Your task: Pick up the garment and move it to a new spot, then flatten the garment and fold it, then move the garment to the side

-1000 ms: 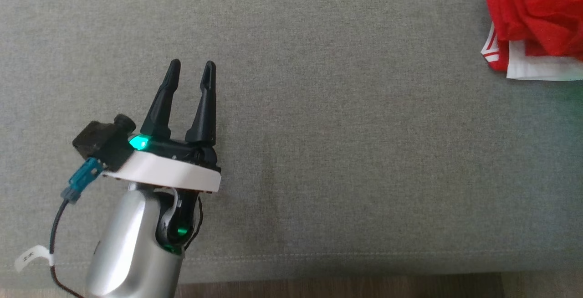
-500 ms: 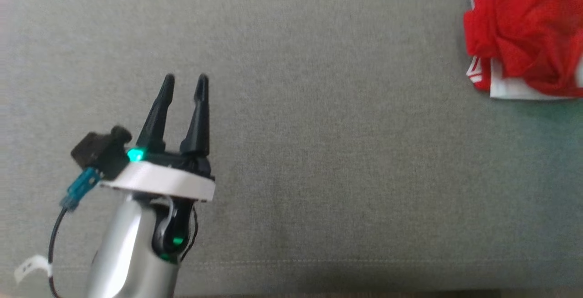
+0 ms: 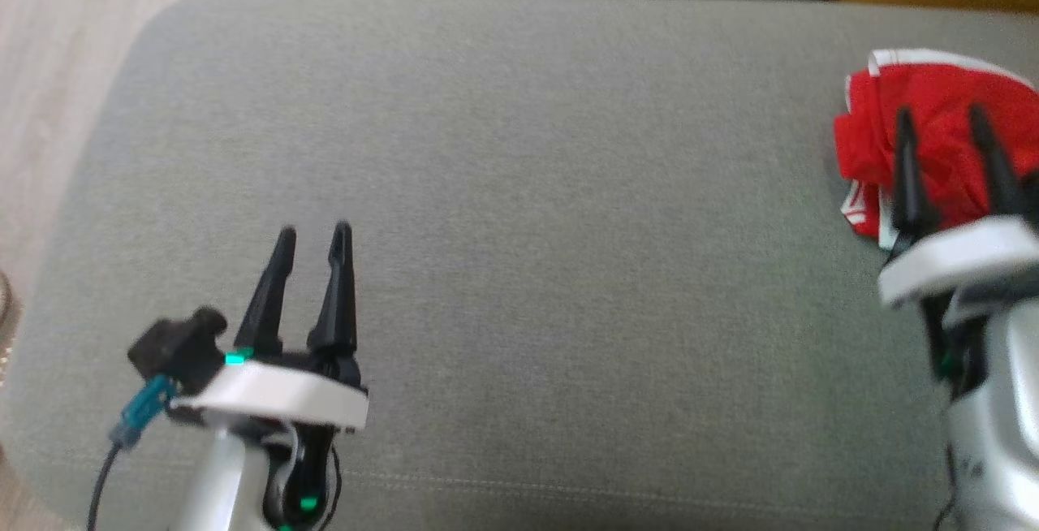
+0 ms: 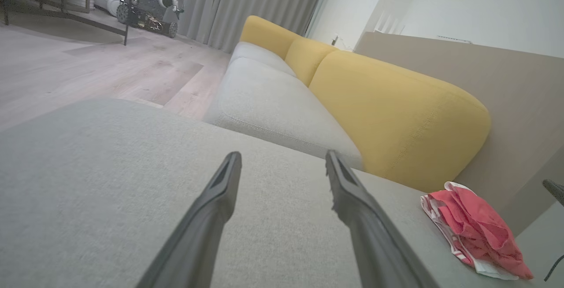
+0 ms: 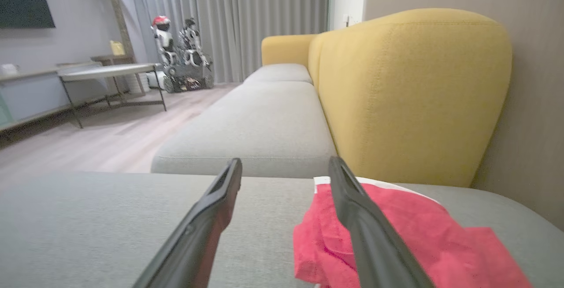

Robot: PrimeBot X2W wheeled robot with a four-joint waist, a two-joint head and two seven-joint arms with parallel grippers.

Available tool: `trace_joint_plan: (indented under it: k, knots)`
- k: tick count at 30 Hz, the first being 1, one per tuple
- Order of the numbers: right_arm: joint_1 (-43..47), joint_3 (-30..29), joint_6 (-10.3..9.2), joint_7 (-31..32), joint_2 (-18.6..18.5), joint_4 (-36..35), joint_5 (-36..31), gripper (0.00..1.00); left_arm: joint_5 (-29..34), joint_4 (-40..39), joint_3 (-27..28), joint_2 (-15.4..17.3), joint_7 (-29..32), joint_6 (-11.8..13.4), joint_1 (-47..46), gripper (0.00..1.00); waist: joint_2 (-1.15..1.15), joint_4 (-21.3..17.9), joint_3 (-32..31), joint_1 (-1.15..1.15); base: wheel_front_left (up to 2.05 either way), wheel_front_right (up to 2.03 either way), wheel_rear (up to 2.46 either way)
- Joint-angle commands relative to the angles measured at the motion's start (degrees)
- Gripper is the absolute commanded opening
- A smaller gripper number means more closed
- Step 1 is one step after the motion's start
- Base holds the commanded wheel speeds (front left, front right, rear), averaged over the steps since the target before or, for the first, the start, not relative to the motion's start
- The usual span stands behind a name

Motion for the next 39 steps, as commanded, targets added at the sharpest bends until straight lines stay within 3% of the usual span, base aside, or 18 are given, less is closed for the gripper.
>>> trace_joint_plan:
  k: [1, 7, 12, 28, 29, 33, 39]
  knots:
    - [-0.1, 1.2, 0.37, -1.1, 0.1, -2.8, 0.5, 1.0, 0.4, -1.7, 2.1, 0.4, -0.7, 0.3, -0.7, 1.0, 0.0, 1.3, -1.3, 0.0, 0.0, 0.0, 0.0]
    - [9.1, 0.5, 0.37, -6.4, 4.7, -7.6, 1.2, 1.0, 1.9, -3.0, 4.1, 0.4, -0.7, 1.5, 2.5, 1.0, 0.0, 2.2, -3.3, 0.0, 0.0, 0.0, 0.0]
    - [13.7, 1.0, 0.37, -8.6, 6.7, -9.5, -0.1, 1.0, 2.8, -5.0, 4.3, 0.4, -0.7, 0.5, 4.5, 1.0, 0.0, 2.1, -3.9, 0.0, 0.0, 0.0, 0.0]
    - [16.1, 1.4, 0.37, -10.2, 8.1, -9.6, -2.2, 1.0, -1.8, -5.0, 6.5, 0.4, -0.7, -1.2, 5.7, 1.0, 0.0, 0.6, -3.7, 0.0, 0.0, 0.0, 0.0]
    - [16.8, 0.1, 0.0, -9.4, 8.1, -7.7, -1.8, 0.0, -1.9, -3.0, 4.3, 0.0, 0.0, -0.9, 7.4, 0.0, 0.0, 0.6, -3.7, 0.0, 0.0, 0.0, 0.0]
    - [18.0, 0.4, -0.01, -9.3, 8.4, -3.9, -1.8, 0.0, -2.1, 0.9, 3.7, -0.1, 0.2, -0.8, 8.9, 0.0, 0.0, 0.6, -3.7, 0.0, 0.0, 0.0, 0.0]
    - [17.7, 0.1, 0.0, -8.4, 8.4, -3.8, 1.5, 0.0, -4.9, 0.9, 4.0, 0.1, 0.8, -0.8, 8.6, 0.0, 0.0, 0.3, -3.8, 0.0, 0.0, 0.0, 0.0]
